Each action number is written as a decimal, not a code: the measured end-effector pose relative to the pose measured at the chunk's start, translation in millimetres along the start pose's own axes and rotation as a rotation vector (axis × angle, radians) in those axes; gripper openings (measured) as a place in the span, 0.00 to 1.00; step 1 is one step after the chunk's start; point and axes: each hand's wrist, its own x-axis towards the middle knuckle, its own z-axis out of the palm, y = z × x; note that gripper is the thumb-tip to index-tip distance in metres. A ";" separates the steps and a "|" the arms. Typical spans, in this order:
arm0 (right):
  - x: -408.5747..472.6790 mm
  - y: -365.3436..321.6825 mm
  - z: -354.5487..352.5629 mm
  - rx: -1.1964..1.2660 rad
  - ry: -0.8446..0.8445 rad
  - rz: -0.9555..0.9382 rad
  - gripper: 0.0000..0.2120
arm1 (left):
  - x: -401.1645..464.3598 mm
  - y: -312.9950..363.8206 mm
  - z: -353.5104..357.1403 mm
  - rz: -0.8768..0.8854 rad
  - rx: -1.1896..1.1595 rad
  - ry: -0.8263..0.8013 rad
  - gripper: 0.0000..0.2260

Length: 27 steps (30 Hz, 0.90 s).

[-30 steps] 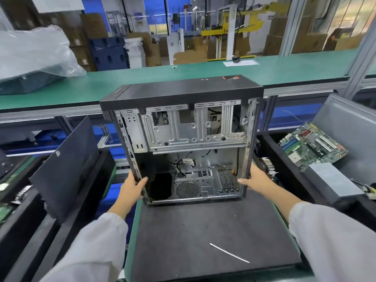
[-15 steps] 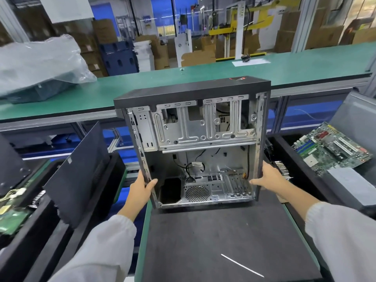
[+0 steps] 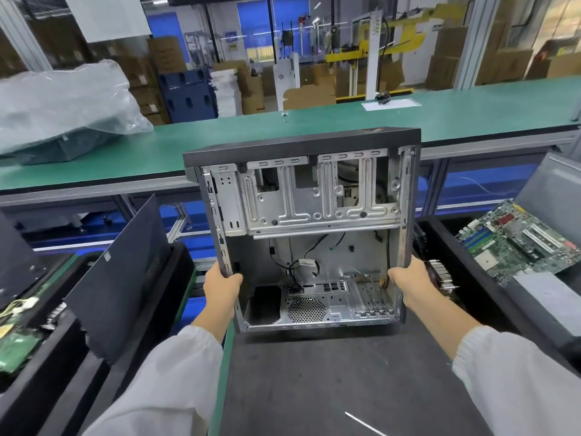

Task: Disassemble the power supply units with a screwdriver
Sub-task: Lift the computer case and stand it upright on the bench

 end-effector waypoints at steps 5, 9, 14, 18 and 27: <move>7.3 2.1 -3.1 0.027 0.044 -0.056 0.20 | -3.0 5.9 8.1 0.065 -0.054 0.054 0.08; 20.0 -16.1 -4.2 0.077 0.059 -0.161 0.15 | 5.2 30.2 12.8 0.160 -0.110 0.005 0.11; 46.5 -52.9 -0.6 0.074 0.044 -0.250 0.14 | 25.6 58.1 25.0 0.225 -0.158 -0.005 0.11; 67.1 -55.7 7.4 0.055 0.024 -0.220 0.12 | 40.4 50.3 39.0 0.192 -0.145 0.017 0.10; 95.6 -24.4 22.6 0.015 -0.011 -0.154 0.12 | 56.2 11.4 63.7 0.101 -0.170 0.004 0.09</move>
